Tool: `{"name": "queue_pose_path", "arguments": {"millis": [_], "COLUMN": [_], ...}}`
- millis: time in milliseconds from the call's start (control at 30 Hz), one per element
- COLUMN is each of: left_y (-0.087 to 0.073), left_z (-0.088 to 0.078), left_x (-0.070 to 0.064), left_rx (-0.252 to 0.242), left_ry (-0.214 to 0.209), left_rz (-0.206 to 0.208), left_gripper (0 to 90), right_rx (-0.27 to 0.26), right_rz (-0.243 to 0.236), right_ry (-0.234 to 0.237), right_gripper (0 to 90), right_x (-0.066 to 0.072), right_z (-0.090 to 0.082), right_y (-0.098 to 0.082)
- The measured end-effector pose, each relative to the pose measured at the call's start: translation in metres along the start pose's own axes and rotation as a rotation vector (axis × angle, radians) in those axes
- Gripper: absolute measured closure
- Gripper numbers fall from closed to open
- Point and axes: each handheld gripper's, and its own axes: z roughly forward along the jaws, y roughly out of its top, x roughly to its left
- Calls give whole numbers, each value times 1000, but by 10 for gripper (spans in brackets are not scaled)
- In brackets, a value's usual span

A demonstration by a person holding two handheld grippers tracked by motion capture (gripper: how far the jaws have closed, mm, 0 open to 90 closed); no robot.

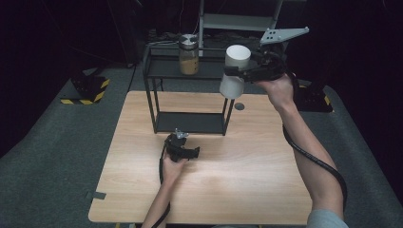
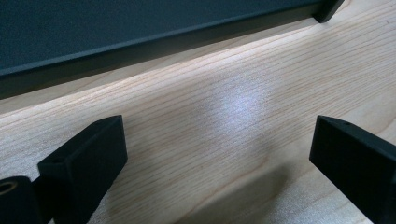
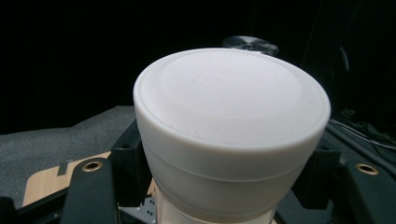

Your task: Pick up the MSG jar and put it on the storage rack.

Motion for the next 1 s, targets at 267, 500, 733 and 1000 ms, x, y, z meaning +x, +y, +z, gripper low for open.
{"name": "queue_pose_path", "arguments": {"millis": [267, 500, 733, 1000], "left_y": [-1, 0, 0, 0], "left_z": [0, 0, 0, 0], "left_x": [1, -1, 0, 1], "left_rx": [-3, -1, -2, -2], "left_ry": [-1, 2, -1, -1], "left_rz": [-2, 0, -3, -4], "left_gripper": [41, 41, 42, 42], "right_rx": [12, 17, 29, 46], "right_rz": [29, 38, 46, 61], "right_ry": [-45, -71, -97, -142], "right_gripper": [349, 349, 349, 349], "right_x": [-5, -12, -15, -17], "right_z": [16, 27, 42, 59], "right_y": [10, 14, 21, 29]}}
